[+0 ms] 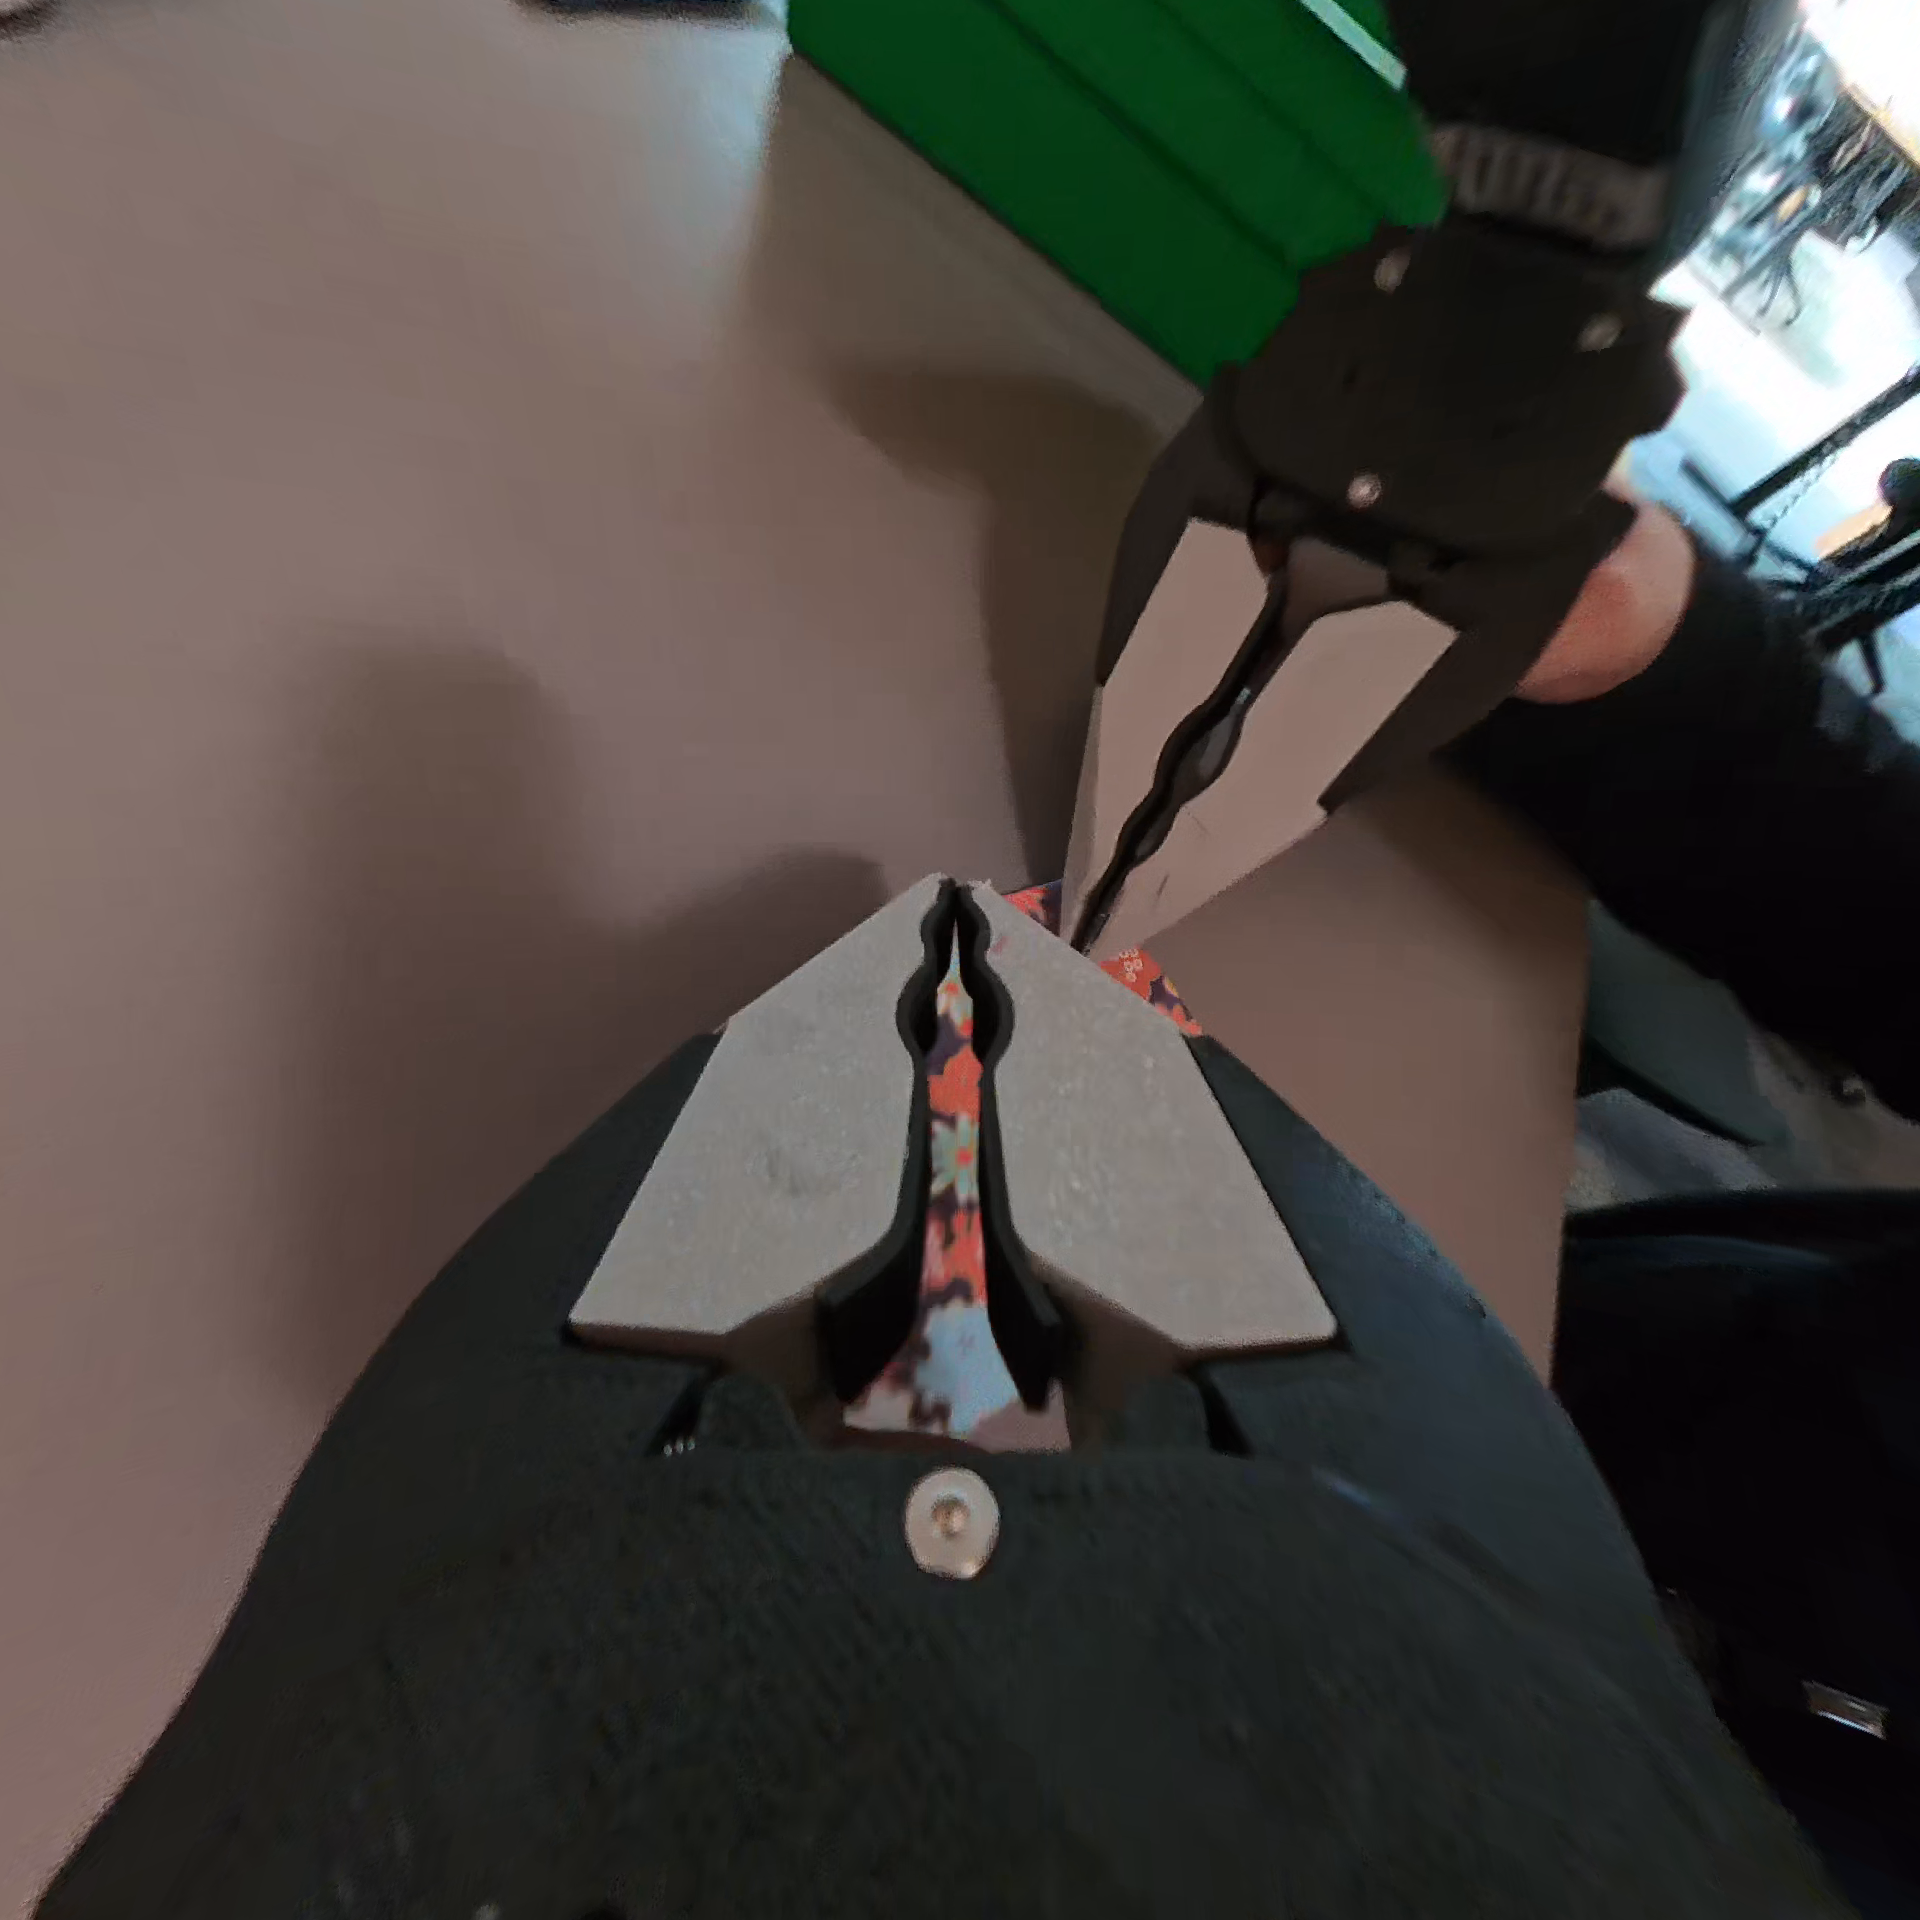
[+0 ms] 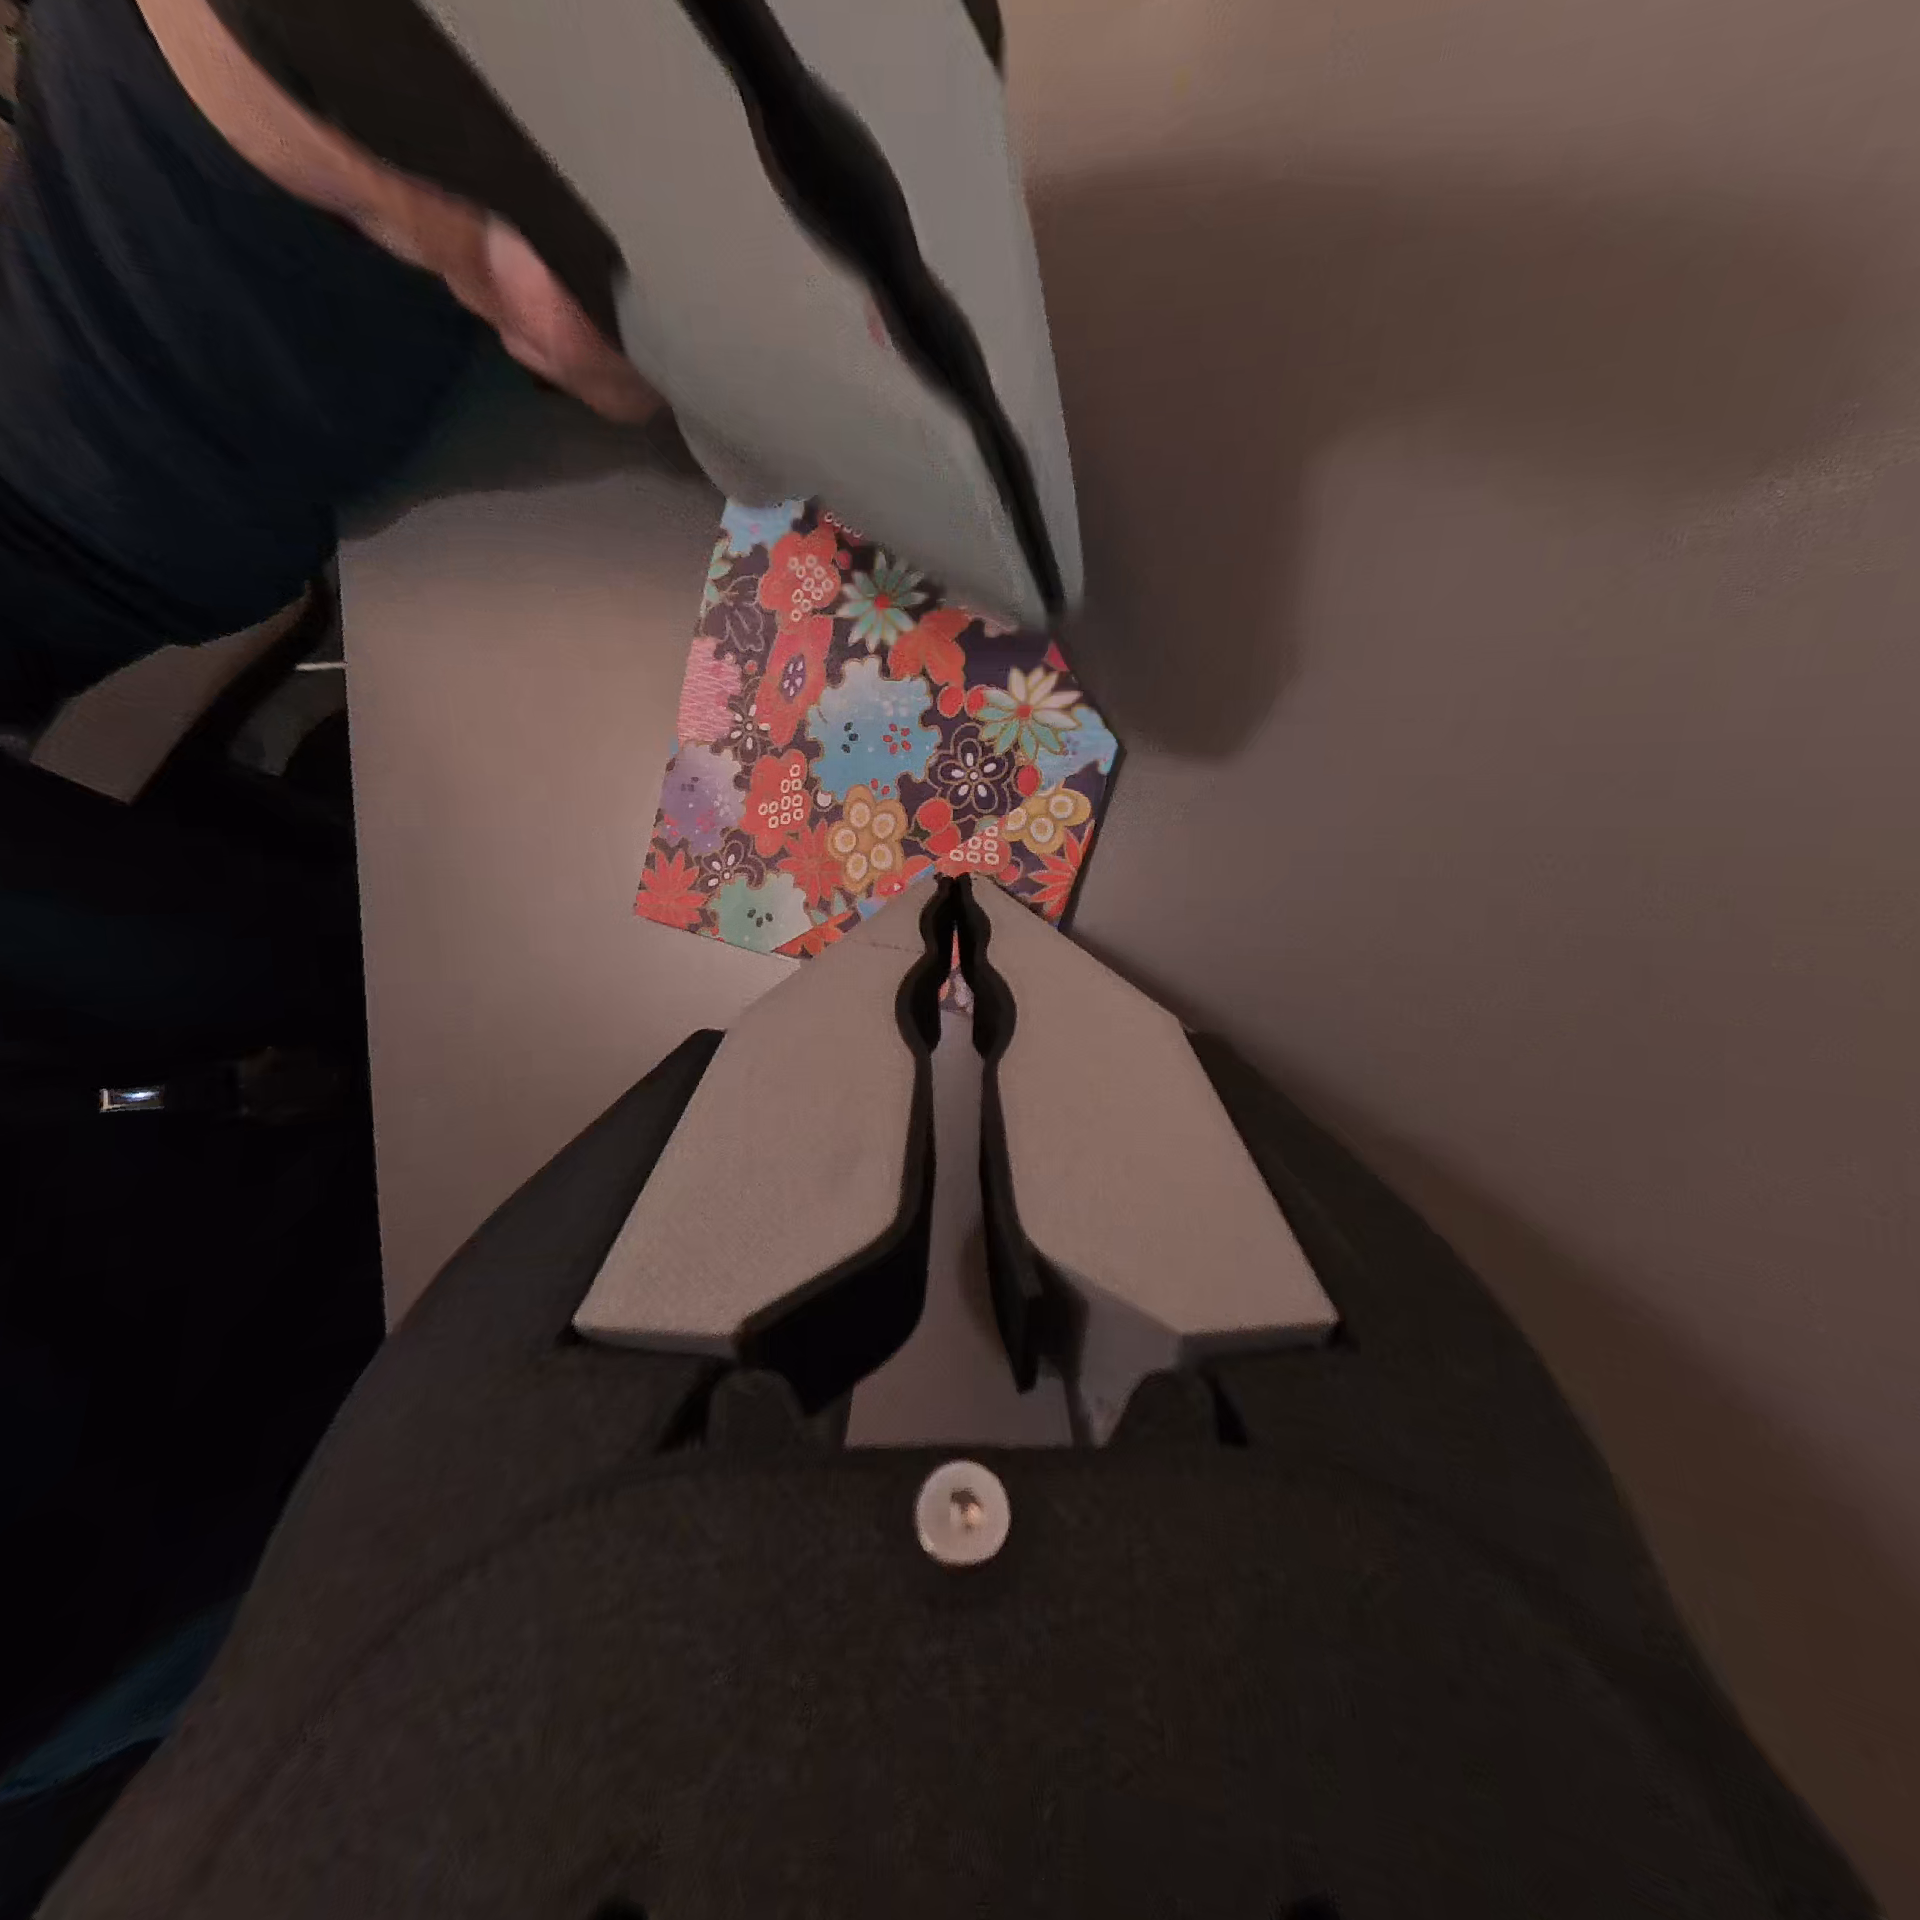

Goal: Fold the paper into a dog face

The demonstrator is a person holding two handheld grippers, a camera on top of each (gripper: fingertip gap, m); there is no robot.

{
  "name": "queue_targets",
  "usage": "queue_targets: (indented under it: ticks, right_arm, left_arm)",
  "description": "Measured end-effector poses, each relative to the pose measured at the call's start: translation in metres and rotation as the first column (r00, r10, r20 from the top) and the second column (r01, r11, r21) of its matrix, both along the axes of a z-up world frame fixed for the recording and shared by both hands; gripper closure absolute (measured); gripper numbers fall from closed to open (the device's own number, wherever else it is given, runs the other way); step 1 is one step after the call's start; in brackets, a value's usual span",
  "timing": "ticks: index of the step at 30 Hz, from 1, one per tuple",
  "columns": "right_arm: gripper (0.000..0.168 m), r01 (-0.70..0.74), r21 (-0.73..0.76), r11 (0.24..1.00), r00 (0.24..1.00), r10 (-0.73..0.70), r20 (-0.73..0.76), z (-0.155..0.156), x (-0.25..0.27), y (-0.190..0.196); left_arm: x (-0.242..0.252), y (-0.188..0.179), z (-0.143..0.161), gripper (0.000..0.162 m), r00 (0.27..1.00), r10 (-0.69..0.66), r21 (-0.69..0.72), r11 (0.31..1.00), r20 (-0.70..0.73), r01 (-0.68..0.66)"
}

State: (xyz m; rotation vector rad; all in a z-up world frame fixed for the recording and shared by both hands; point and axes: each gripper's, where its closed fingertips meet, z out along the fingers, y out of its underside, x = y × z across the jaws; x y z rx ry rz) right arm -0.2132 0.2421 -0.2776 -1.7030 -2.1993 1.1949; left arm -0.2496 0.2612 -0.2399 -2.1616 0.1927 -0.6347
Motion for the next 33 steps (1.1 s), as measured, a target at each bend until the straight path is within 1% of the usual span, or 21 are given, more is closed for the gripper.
queue_targets:
  ticks: [2,5,7,10,12,15,18,20,26,33]
  right_arm:
    - [0.168,0.017,0.016,1.000,1.000,-0.017,-0.009,0.000,0.003,0.006]
    - [0.168,0.043,0.033,0.999,0.999,-0.042,-0.012,0.000,0.009,0.016]
    - [0.168,0.062,0.043,0.997,0.998,-0.061,-0.013,0.000,0.013,0.024]
    - [0.168,0.097,0.069,0.993,0.995,-0.096,-0.022,0.000,0.017,0.035]
    - [0.168,0.116,0.069,0.991,0.993,-0.114,-0.030,0.000,0.020,0.040]
    - [0.168,0.148,0.036,0.988,0.988,-0.146,-0.041,0.000,0.023,0.044]
    - [0.168,0.173,-0.001,0.985,0.984,-0.173,-0.046,0.001,0.026,0.048]
    - [0.168,0.183,-0.003,0.983,0.982,-0.183,-0.048,0.001,0.028,0.052]
    - [0.168,0.195,-0.003,0.981,0.979,-0.195,-0.053,0.000,0.030,0.055]
    - [0.168,0.198,0.004,0.980,0.979,-0.198,-0.057,0.000,0.031,0.056]
  left_arm:
    - [-0.014,-0.006,0.010,0.162,1.000,0.015,0.023,1.000,0.011,-0.015]
    - [-0.030,-0.011,0.015,0.162,0.999,0.039,0.023,0.999,0.037,-0.039]
    - [-0.033,-0.014,0.012,0.162,0.998,0.033,-0.003,0.999,0.052,-0.033]
    - [-0.037,-0.017,-0.002,0.162,0.999,0.034,-0.064,0.997,0.021,-0.033]
    - [-0.038,-0.020,-0.013,0.138,1.000,0.029,-0.117,0.993,0.001,-0.028]
    - [-0.038,-0.022,-0.016,0.138,1.000,0.019,-0.140,0.990,0.013,-0.017]
    - [-0.038,-0.025,-0.010,0.138,0.997,0.020,-0.133,0.991,0.073,-0.010]
    - [-0.038,-0.028,-0.007,0.138,0.991,0.010,-0.136,0.991,0.131,0.008]
    - [-0.051,-0.032,-0.017,0.138,0.986,0.043,-0.188,0.982,0.161,-0.012]
    - [-0.039,-0.034,-0.023,0.137,0.975,0.001,-0.228,0.972,0.221,0.050]
